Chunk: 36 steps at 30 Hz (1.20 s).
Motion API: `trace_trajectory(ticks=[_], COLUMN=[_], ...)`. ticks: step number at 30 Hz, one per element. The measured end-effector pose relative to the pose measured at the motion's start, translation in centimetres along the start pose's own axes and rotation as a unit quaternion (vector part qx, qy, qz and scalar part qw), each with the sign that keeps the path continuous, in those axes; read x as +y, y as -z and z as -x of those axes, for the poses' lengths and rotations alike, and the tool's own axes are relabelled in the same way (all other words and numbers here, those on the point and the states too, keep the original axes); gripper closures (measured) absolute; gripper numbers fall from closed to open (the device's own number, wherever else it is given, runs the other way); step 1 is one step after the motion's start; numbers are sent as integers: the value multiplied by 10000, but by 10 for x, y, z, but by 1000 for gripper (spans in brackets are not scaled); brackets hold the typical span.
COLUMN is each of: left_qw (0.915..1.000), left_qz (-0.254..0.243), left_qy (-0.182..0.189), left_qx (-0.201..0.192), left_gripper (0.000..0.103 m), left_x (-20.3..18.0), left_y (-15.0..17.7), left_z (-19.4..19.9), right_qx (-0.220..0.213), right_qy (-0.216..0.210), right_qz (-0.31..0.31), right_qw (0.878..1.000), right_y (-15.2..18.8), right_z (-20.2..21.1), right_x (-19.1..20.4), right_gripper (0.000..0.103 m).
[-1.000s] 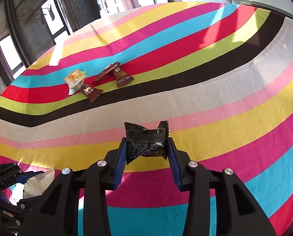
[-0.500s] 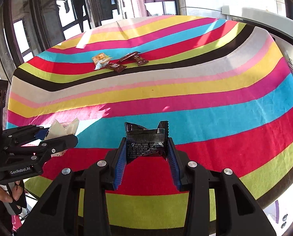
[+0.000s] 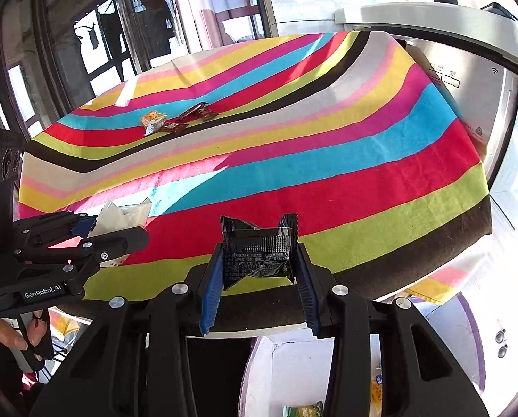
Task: Organize snacks
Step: 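Carry the black snack and white-brown packet over to the white box, then open both tools over the white box to drop the packets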
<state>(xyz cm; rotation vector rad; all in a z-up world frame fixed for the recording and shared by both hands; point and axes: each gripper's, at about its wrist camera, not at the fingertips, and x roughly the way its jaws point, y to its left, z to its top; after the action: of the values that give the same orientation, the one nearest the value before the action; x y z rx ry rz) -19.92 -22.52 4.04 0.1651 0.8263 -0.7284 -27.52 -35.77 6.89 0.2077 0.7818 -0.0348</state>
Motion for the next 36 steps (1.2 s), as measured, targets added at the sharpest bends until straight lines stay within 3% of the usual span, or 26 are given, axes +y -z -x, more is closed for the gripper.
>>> trace_trajectory(ticks=[16,29,31,32,33,34,36], left_qw=[9938,9718,9661,9639,9638,9658,9716], left_qz=[-677,-1380,-1455,-1473,-1467,-1433,-1312], left_qy=[813,1556,1761,1841,1857,1814,1673], left_qx=[354,1112,1204,1237,1231,1176,1041], left_gripper=[59,55,48,42,24,12,8], left_x=[-91,-163,-170,-171,-171,-168,-157], left_y=[5,35,42,45,46,46,40], left_z=[-17,-62,-65,-66,-66,-64,-58], right_qx=[145,741,953,1067,1123,1107,1027], right_qy=[514,1195,1343,1428,1539,1614,1577], right_qz=[-726,-1215,-1263,-1281,-1324,-1387,-1482], right_qw=[9959,9826,9782,9756,9727,9708,9709], right_y=[48,96,103,106,109,109,107], right_z=[32,33,31,29,29,31,34], right_x=[-75,-127,-134,-138,-142,-145,-147], right_gripper=[63,62,58,51,42,30,29])
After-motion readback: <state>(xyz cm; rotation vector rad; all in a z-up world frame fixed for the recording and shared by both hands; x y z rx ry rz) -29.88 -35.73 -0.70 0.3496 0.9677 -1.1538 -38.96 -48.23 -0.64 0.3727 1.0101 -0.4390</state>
